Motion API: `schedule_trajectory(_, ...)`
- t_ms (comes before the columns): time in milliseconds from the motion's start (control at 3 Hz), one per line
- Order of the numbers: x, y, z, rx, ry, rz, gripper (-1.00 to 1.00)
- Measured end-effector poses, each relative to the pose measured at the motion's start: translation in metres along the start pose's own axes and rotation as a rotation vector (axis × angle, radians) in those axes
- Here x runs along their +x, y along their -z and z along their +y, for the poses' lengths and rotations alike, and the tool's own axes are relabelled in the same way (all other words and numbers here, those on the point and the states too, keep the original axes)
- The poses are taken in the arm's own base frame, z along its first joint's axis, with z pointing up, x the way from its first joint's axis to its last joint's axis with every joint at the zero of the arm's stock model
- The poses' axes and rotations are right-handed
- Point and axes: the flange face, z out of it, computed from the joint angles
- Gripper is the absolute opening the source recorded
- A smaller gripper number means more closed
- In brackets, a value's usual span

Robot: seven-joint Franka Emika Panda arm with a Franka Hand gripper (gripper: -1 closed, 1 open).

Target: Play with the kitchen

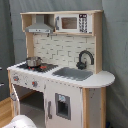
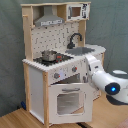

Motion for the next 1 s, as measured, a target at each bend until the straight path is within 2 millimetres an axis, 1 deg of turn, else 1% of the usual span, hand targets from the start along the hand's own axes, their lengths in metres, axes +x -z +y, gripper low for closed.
schedule_trajectory(333, 0.004, -0.002, 0.018, 0.002, 0.072, -0.005, 1.0)
schedule_trajectory(667, 0.007, -0.008, 0.033, 0.008, 0.153, -0.018, 1.0)
schedule_trajectory(1000, 0.007, -0.017, 0.041, 0.02, 0.237, -0.039, 1.0)
